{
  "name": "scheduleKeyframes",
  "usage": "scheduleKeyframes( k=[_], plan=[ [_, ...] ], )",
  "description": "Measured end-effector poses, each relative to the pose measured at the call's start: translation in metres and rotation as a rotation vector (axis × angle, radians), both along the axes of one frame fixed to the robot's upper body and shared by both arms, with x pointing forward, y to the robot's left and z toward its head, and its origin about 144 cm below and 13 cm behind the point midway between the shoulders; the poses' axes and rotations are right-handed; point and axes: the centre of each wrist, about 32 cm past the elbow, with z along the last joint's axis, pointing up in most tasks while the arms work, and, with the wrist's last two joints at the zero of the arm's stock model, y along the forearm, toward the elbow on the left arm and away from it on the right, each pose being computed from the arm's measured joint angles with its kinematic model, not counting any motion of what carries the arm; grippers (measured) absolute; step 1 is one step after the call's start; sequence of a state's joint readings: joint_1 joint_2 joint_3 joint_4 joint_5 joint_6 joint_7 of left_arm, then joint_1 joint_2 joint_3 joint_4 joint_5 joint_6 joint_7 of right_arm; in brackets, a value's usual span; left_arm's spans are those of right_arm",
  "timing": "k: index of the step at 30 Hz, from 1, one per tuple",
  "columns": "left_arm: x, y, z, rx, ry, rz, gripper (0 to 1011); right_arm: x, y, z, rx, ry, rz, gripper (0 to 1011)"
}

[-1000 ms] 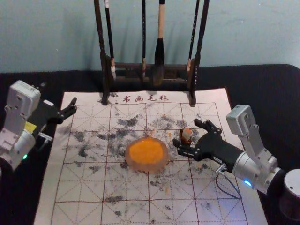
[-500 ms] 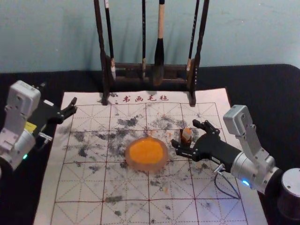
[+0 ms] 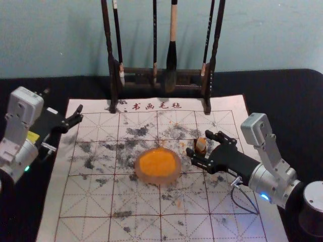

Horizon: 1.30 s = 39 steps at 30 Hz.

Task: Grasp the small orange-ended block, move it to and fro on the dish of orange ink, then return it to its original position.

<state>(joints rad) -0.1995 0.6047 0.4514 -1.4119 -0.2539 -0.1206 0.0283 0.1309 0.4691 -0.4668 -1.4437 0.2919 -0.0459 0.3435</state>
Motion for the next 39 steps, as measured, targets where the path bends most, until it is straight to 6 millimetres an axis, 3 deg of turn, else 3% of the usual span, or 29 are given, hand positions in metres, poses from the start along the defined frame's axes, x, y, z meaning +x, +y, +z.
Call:
scheduleKeyframes(
  k=[7,10,11,22,33,39],
  plan=[
    [0.0,0.0,0.0,0.0,0.0,0.0,1001,0.0,0.0,0.0,0.001,-0.001,0.0,621],
    [0.0,0.0,0.0,0.0,0.0,0.0,1001,0.0,0.0,0.0,0.001,-0.001,0.0,564],
    [0.0,0.0,0.0,0.0,0.0,0.0,1001,0.0,0.0,0.0,0.001,-0.001,0.0,490],
    [0.0,0.0,0.0,0.0,0.0,0.0,1001,0.0,0.0,0.0,0.002,-0.002,0.0,142],
    [0.0,0.0,0.0,0.0,0.0,0.0,1001,0.0,0.001,0.005,0.035,-0.007,0.001,109],
    [0.0,0.0,0.0,0.0,0.0,0.0,1001,0.001,0.003,0.026,0.059,-0.01,-0.014,109]
  ],
)
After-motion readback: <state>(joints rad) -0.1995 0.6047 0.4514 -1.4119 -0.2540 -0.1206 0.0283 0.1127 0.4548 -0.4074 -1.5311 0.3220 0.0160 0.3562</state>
